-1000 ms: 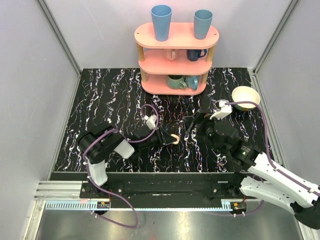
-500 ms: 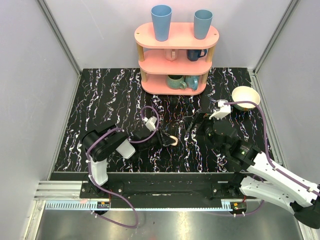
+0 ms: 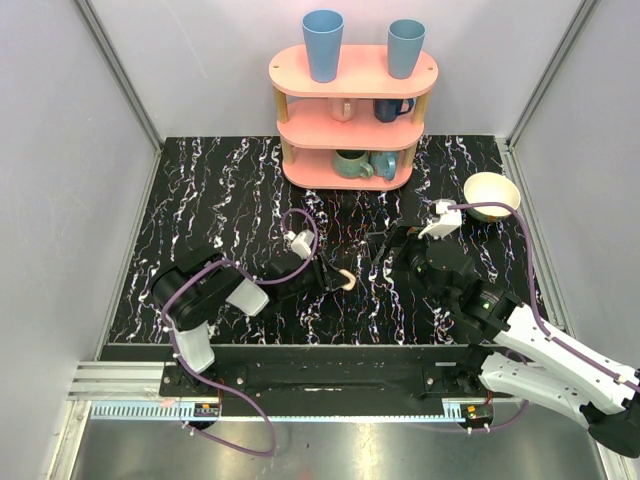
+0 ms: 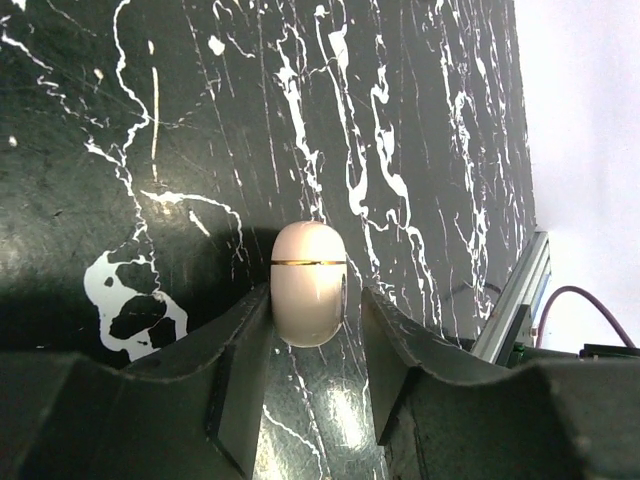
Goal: Insert the wireless bluetooth earbuds into the charging case
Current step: Place the charging case with the earbuds at the center of the board.
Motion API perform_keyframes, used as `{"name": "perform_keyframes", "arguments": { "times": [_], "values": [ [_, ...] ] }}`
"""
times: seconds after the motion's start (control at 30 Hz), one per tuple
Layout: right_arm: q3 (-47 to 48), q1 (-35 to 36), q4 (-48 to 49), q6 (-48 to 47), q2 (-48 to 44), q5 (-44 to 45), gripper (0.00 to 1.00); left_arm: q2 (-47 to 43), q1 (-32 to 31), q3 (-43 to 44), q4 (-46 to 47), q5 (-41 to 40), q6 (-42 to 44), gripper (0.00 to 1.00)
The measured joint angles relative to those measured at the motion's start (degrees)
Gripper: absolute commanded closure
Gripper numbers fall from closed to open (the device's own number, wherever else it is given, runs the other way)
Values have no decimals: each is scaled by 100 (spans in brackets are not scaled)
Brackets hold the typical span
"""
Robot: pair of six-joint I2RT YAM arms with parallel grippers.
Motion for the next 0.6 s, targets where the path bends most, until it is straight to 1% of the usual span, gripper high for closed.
{"name": "perform_keyframes", "arguments": {
  "times": [0.2, 0.6],
  "values": [
    [0, 0, 0, -2, 0, 0, 0, -131, 0, 0, -229, -105, 105, 55],
    [0, 0, 0, 0, 2, 46, 0, -1493, 0, -2, -1281, -649, 855, 53]
  ]
}}
